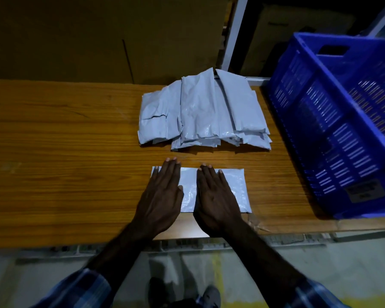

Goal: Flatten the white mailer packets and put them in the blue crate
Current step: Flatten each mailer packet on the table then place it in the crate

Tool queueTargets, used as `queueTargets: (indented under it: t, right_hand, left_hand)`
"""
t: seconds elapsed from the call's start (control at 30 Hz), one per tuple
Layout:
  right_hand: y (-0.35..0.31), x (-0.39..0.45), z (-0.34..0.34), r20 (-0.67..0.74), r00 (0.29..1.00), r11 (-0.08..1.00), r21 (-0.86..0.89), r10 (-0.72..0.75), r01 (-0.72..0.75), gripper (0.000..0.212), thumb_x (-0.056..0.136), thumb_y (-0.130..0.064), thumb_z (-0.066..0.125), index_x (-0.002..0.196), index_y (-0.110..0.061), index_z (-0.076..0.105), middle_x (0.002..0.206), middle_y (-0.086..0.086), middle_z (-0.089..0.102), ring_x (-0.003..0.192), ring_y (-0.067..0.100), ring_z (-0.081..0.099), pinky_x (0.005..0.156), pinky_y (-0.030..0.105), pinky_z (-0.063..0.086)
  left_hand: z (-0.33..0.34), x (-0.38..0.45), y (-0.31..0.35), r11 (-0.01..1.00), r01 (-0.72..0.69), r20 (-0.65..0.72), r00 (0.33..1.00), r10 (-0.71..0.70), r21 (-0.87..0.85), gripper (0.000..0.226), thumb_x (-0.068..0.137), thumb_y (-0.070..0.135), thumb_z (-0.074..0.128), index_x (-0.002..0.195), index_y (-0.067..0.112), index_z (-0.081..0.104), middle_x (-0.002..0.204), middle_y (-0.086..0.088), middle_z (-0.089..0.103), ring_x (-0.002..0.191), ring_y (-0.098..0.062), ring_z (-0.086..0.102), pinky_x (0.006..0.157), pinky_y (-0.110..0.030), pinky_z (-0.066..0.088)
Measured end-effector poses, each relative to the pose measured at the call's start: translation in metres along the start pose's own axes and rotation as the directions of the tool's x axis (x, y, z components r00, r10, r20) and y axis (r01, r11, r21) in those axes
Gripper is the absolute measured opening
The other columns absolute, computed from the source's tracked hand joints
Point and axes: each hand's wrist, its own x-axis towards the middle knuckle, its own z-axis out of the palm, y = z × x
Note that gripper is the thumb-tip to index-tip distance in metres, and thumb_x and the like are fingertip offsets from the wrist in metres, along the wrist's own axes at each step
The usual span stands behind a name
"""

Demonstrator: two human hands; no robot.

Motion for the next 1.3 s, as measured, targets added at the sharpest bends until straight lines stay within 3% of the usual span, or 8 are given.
queueTargets:
  t: [0.2,0.33,0.57,0.77,0.93,1.03,1.13,1.3]
  right_hand:
    - [-0.023,0.011,0.008,-0.014,0.997,0.995,0.065,-0.072,0.073,0.063,0.088,-0.017,0.036,0.145,0.011,0.037,0.154,0.028,0.030,0.147,0.038,0.024,0.119,0.053,0.024]
    - [-0.022,0.011,0.010,-0.030,0.997,0.993,0.100,-0.066,0.068,0.058,0.092,-0.016,0.031,0.144,0.008,0.040,0.154,0.025,0.033,0.146,0.036,0.028,0.119,0.051,0.025]
    - [-0.022,0.019,0.005,-0.031,0.995,0.993,0.058,-0.098,0.100,0.056,0.096,-0.020,0.049,0.143,0.009,0.041,0.151,0.028,0.037,0.144,0.038,0.032,0.117,0.052,0.027]
    - [-0.018,0.019,0.011,-0.026,0.999,0.994,0.094,-0.048,0.050,0.051,0.100,-0.019,0.030,0.142,0.008,0.044,0.150,0.025,0.040,0.144,0.036,0.033,0.118,0.047,0.027]
    - [0.000,0.012,0.004,-0.001,0.998,0.996,0.060,0.058,-0.058,0.055,0.107,-0.033,0.027,0.151,-0.003,0.033,0.160,0.013,0.026,0.149,0.024,0.023,0.122,0.041,0.019]
    - [0.030,-0.005,-0.009,0.065,0.985,0.987,-0.023,0.161,-0.160,0.060,0.107,-0.044,0.012,0.158,-0.013,0.012,0.164,0.002,0.003,0.152,0.015,0.002,0.124,0.037,0.002]
    - [0.060,-0.023,-0.021,0.139,0.942,0.951,0.000,0.305,-0.308,0.064,0.103,-0.051,0.000,0.158,-0.019,-0.003,0.163,-0.005,-0.013,0.150,0.008,-0.013,0.121,0.033,-0.011]
    - [0.061,-0.028,-0.022,0.138,0.942,0.952,-0.033,0.305,-0.303,0.072,0.098,-0.051,-0.008,0.158,-0.011,0.000,0.165,0.003,-0.011,0.151,0.013,-0.013,0.121,0.034,-0.013]
  left_hand:
    - [0.000,-0.002,-0.011,0.997,0.007,0.098,0.995,-0.014,0.071,0.059,0.103,0.033,0.014,0.147,0.000,0.035,0.154,-0.017,0.033,0.145,-0.027,0.029,0.118,-0.041,0.013]
    - [0.001,0.000,-0.010,0.993,-0.009,0.110,0.994,-0.004,0.122,0.056,0.100,0.029,0.022,0.143,0.000,0.043,0.152,-0.019,0.037,0.143,-0.029,0.032,0.117,-0.043,0.015]
    - [-0.006,0.008,-0.003,0.993,-0.011,0.080,0.997,0.002,0.114,0.056,0.095,0.026,0.025,0.137,-0.002,0.050,0.147,-0.019,0.044,0.140,-0.033,0.036,0.112,-0.047,0.019]
    - [0.002,0.003,-0.003,0.983,-0.043,0.130,0.991,0.020,0.177,0.058,0.096,0.027,0.023,0.144,0.001,0.043,0.153,-0.015,0.036,0.144,-0.028,0.030,0.114,-0.049,0.020]
    - [-0.002,0.001,-0.012,0.981,-0.033,0.147,0.989,0.005,0.192,0.058,0.101,0.036,0.017,0.153,0.011,0.028,0.161,-0.005,0.022,0.149,-0.019,0.017,0.119,-0.045,0.015]
    - [-0.003,-0.002,-0.015,0.984,-0.012,0.171,0.985,-0.019,0.179,0.060,0.101,0.040,0.014,0.155,0.016,0.021,0.162,0.001,0.014,0.150,-0.013,0.009,0.120,-0.042,0.006]
    - [-0.005,-0.003,-0.017,0.978,-0.001,0.171,0.985,-0.036,0.209,0.060,0.101,0.041,0.016,0.154,0.014,0.025,0.161,-0.001,0.018,0.149,-0.014,0.014,0.119,-0.042,0.006]
    - [-0.006,0.016,0.027,0.978,-0.034,0.104,0.995,0.013,0.206,0.058,0.099,0.036,0.024,0.145,0.004,0.041,0.154,-0.012,0.035,0.144,-0.025,0.031,0.113,-0.053,0.014]
